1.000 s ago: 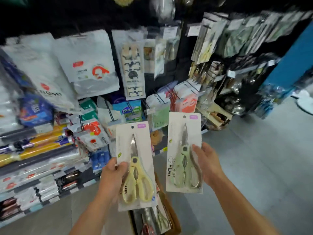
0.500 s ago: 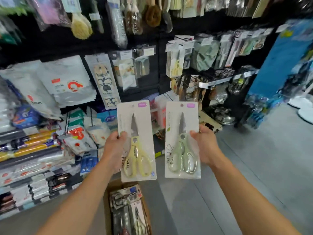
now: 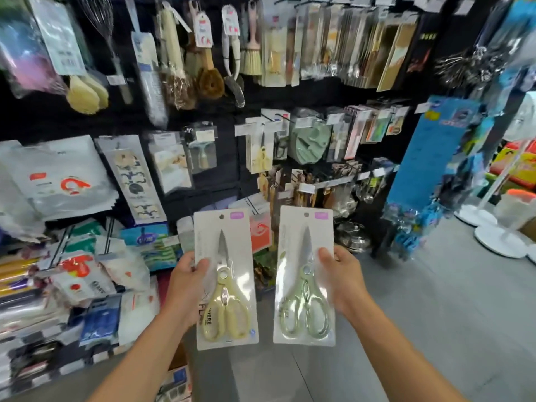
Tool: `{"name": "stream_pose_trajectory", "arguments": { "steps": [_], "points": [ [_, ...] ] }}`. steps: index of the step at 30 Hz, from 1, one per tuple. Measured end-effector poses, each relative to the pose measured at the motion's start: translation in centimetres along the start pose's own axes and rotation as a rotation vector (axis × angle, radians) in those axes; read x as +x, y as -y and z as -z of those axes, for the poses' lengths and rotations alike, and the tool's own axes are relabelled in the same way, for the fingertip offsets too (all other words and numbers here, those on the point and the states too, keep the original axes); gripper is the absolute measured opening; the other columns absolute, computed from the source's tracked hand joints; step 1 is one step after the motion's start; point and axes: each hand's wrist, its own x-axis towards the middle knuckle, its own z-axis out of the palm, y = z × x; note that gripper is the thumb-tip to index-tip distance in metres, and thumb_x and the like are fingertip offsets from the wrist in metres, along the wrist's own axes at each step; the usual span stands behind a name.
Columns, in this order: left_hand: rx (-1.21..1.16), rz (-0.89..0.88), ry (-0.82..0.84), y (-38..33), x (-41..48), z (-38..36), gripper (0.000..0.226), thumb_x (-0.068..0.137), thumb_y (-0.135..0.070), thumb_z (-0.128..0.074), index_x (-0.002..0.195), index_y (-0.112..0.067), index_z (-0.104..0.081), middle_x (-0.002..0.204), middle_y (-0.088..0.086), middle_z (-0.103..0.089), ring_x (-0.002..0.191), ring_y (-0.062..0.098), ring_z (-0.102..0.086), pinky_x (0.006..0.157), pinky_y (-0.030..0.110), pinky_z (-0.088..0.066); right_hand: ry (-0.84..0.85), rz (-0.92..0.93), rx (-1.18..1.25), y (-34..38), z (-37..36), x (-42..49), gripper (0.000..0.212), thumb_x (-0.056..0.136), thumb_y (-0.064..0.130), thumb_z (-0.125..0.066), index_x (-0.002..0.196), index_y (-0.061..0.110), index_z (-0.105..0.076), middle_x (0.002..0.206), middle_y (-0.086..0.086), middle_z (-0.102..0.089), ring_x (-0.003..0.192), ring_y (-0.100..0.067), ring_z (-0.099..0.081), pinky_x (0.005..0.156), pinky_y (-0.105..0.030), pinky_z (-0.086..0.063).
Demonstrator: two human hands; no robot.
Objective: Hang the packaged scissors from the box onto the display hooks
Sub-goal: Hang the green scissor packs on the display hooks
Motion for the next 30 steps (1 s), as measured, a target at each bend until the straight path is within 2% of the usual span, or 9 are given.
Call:
{"name": "stream_pose_trajectory", "arguments": {
  "steps": [4, 6, 12, 14, 17, 22, 24, 27, 30],
  "points": [
    [0.017, 0.001, -0.013, -0.9, 2.9, -3.2, 0.018, 0.095, -0.013, -0.054, 0.107, -0.020, -0.064, 0.097, 0.007, -0.072, 0.086, 0.026, -0.070, 0.072, 0.040, -0.059, -0.010, -0.058, 0.017, 0.9, 0.6, 4.8, 0.011, 0.088, 0.015, -0.059, 0.093, 0.014, -0.070, 0.085, -0.011, -0.074, 0.070, -0.024, -0.064, 0.066, -0.038, -0.054],
    [-0.026, 0.021, -0.020, -1.2, 4.8, -5.0, 0.015, 0.097, -0.010, -0.053, 0.099, -0.021, -0.063, 0.095, 0.006, -0.070, 0.085, 0.026, -0.069, 0.075, 0.041, -0.058, 0.016, -0.054, 0.028, 1.4, 0.8, 7.5, 0.013, 0.092, 0.010, -0.057, 0.093, 0.014, -0.069, 0.090, -0.014, -0.074, 0.076, -0.029, -0.066, 0.076, -0.048, -0.057],
    [-0.064, 0.047, -0.034, -1.9, 12.2, -10.2, 0.023, 0.098, -0.005, -0.051, 0.091, -0.023, -0.064, 0.098, 0.008, -0.070, 0.086, 0.027, -0.066, 0.086, 0.045, -0.054, 0.056, 0.002, -0.046, 3.5, -0.1, 16.3, 0.024, 0.093, 0.004, -0.053, 0.102, 0.018, -0.071, 0.090, -0.007, -0.075, 0.079, -0.027, -0.066, 0.077, -0.044, -0.056],
    [-0.036, 0.037, -0.061, -2.5, 14.3, -11.7, 0.016, 0.099, -0.011, -0.051, 0.100, -0.021, -0.063, 0.098, 0.007, -0.069, 0.089, 0.028, -0.066, 0.084, 0.045, -0.056, 0.048, 0.000, -0.068, 4.3, -0.6, 19.2, 0.018, 0.094, 0.012, -0.055, 0.094, 0.018, -0.071, 0.083, -0.005, -0.074, 0.074, -0.025, -0.063, 0.067, -0.038, -0.052],
    [-0.008, 0.017, -0.109, -3.3, 16.7, -13.8, 0.015, 0.101, -0.016, -0.047, 0.109, -0.016, -0.059, 0.089, -0.001, -0.062, 0.076, 0.015, -0.057, 0.064, 0.027, -0.046, 0.055, 0.017, -0.081, 5.4, -1.7, 22.8, 0.018, 0.096, 0.018, -0.056, 0.088, 0.013, -0.071, 0.083, -0.006, -0.073, 0.071, -0.023, -0.063, 0.066, -0.035, -0.052],
    [0.058, 0.025, -0.139, -4.8, 19.3, -15.8, 0.013, 0.102, -0.019, -0.044, 0.108, -0.019, -0.056, 0.096, -0.001, -0.061, 0.075, 0.014, -0.052, 0.057, 0.025, -0.039, 0.087, 0.010, -0.178, 6.2, -3.5, 28.1, 0.020, 0.092, 0.027, -0.056, 0.082, 0.015, -0.068, 0.059, 0.000, -0.058, 0.054, -0.017, -0.046, 0.047, -0.025, -0.035],
    [0.055, 0.058, -0.162, -5.1, 20.7, -16.1, 0.014, 0.102, -0.020, -0.045, 0.094, -0.022, -0.056, 0.098, 0.001, -0.063, 0.074, 0.015, -0.054, 0.057, 0.027, -0.039, 0.104, 0.008, -0.155, 6.6, -4.4, 30.3, 0.019, 0.093, 0.022, -0.055, 0.079, 0.017, -0.067, 0.054, 0.004, -0.059, 0.049, -0.013, -0.046, 0.044, -0.020, -0.035],
    [-0.010, 0.131, -0.188, -5.6, 23.2, -16.9, 0.016, 0.100, -0.021, -0.048, 0.093, -0.020, -0.063, 0.096, 0.011, -0.069, 0.070, 0.021, -0.061, 0.061, 0.029, -0.048, 0.148, 0.007, -0.139, 7.4, -6.0, 34.5, 0.018, 0.093, 0.021, -0.056, 0.084, 0.014, -0.070, 0.071, -0.008, -0.066, 0.061, -0.019, -0.054, 0.057, -0.030, -0.044],
    [-0.032, 0.153, -0.233, -6.2, 25.4, -18.1, 0.016, 0.101, -0.020, -0.048, 0.100, -0.018, -0.064, 0.090, 0.006, -0.068, 0.068, 0.019, -0.060, 0.051, 0.024, -0.047, 0.204, 0.012, -0.147, 8.0, -7.6, 39.1, 0.019, 0.091, 0.026, -0.057, 0.091, 0.013, -0.070, 0.083, -0.020, -0.069, 0.069, -0.024, -0.057, 0.064, -0.037, -0.046]
  ]
}}
